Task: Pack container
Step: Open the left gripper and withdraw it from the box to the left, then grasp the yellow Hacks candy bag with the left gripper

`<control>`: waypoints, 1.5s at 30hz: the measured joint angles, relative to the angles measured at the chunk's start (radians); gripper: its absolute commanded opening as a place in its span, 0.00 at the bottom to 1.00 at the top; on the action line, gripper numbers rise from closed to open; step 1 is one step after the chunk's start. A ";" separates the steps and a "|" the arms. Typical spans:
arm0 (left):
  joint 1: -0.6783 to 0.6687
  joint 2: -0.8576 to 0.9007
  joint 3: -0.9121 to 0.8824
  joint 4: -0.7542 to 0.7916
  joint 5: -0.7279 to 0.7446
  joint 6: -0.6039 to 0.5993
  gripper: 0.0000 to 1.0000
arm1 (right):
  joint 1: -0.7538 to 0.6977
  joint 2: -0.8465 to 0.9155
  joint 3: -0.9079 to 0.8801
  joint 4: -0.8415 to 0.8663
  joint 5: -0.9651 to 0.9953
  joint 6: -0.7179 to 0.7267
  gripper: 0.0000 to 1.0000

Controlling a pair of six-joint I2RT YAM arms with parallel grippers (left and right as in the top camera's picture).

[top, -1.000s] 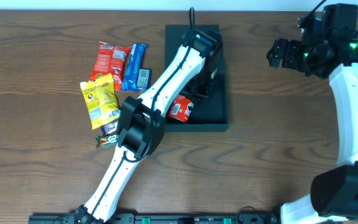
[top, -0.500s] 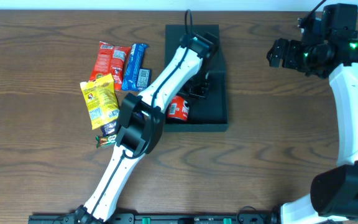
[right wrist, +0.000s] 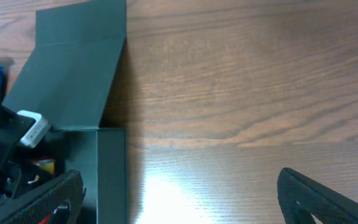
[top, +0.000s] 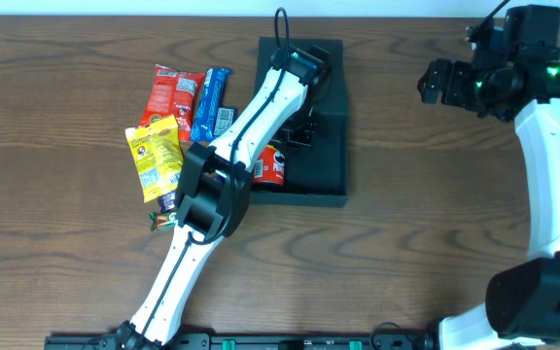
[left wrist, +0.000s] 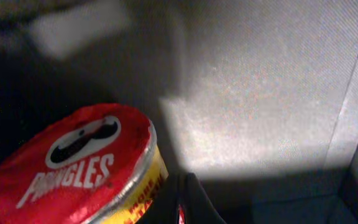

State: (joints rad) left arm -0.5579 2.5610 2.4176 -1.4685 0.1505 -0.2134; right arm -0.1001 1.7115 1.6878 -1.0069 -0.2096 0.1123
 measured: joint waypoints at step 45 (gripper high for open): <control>0.730 -0.371 -0.342 0.208 0.132 0.323 0.06 | 0.000 0.000 0.000 0.055 0.000 0.030 0.99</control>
State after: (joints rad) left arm 0.1722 2.1902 2.0758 -1.2602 0.2829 0.1093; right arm -0.1001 1.7115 1.6878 -0.9516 -0.2096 0.1421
